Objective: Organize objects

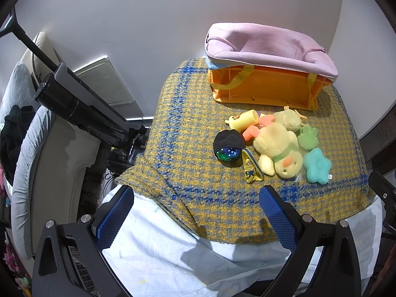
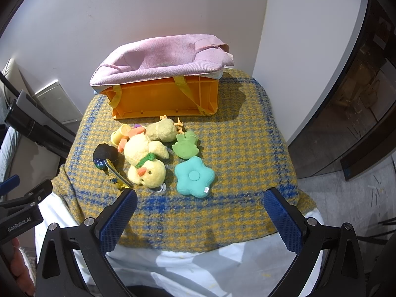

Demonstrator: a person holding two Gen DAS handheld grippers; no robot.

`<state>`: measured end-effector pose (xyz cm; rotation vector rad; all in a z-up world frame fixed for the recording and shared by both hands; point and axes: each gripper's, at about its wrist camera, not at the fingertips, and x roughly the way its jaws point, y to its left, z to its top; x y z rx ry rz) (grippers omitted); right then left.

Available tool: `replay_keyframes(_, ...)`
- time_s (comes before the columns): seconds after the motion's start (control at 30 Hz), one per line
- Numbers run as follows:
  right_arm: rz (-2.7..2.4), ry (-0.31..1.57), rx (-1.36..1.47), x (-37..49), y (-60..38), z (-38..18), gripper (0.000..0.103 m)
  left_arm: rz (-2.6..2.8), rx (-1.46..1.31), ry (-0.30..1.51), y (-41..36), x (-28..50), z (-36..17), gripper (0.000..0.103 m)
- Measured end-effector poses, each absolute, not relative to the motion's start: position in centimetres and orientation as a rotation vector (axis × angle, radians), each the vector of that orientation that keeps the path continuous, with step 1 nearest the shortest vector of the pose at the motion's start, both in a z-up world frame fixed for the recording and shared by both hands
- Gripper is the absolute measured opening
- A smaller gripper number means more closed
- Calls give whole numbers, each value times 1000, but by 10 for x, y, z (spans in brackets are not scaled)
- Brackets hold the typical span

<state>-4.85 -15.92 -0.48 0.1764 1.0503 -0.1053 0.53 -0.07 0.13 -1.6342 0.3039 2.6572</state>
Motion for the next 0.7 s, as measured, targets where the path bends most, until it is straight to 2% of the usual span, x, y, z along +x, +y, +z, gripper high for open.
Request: replay_keyframes(0.7,-148,1046,207,-49,-160,-4,102,2633,-1621,314,-1,6,0,103)
